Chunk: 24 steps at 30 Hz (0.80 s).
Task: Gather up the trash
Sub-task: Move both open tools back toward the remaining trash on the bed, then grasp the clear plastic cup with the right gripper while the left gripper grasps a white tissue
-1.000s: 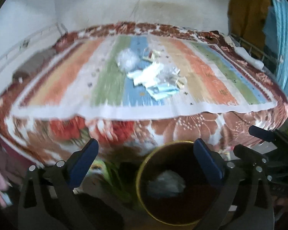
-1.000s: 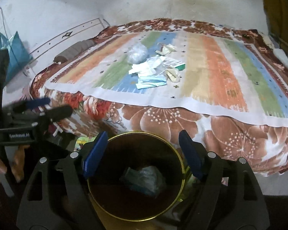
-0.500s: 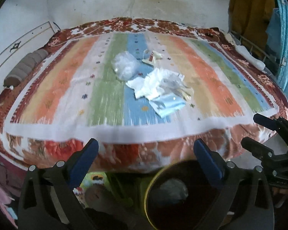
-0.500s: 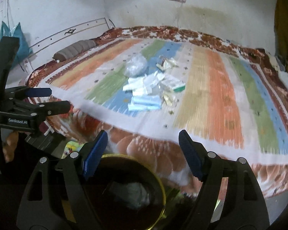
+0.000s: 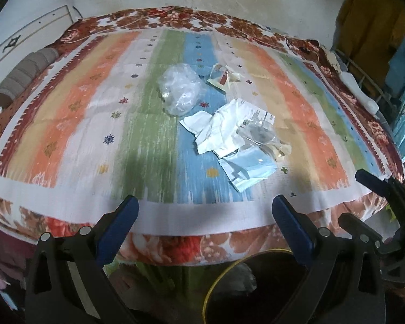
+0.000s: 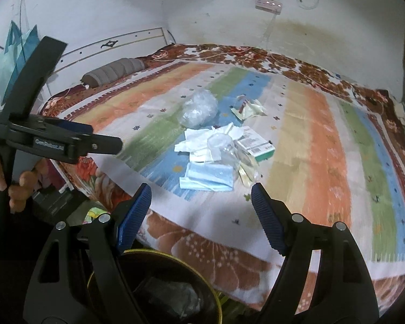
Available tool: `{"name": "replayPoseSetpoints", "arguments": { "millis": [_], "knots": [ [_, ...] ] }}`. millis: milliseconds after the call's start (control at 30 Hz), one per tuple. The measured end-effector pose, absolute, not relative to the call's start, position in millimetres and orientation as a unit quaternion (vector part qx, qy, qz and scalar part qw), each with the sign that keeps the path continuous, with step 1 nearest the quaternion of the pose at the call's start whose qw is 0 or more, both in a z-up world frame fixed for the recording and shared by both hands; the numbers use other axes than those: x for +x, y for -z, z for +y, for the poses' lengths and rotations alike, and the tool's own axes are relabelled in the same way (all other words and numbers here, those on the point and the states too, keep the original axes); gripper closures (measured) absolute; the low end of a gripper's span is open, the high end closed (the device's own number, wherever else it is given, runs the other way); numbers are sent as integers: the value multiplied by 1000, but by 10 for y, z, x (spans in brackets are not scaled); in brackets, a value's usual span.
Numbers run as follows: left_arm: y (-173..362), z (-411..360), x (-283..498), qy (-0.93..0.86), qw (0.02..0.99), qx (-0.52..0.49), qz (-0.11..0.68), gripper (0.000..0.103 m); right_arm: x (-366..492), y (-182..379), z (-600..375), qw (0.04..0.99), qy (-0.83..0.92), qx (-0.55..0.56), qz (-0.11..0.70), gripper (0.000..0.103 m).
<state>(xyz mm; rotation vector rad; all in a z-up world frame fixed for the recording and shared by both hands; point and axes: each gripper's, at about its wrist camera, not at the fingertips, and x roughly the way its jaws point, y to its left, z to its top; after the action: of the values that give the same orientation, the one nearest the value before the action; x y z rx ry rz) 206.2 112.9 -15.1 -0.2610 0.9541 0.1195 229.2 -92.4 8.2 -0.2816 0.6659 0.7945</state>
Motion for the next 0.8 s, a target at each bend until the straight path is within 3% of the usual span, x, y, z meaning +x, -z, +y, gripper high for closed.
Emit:
{"name": "replayPoseSetpoints", "arguments": {
  "millis": [400,800],
  "knots": [
    [358,1314,2489,-11,872,-154,464,8,2708,21,-699,842,-405,-131,331,31],
    [678,1522,2879,20,852,-218,476,20,2954,250,-391,829,-412,-165,340,35]
  ]
}}
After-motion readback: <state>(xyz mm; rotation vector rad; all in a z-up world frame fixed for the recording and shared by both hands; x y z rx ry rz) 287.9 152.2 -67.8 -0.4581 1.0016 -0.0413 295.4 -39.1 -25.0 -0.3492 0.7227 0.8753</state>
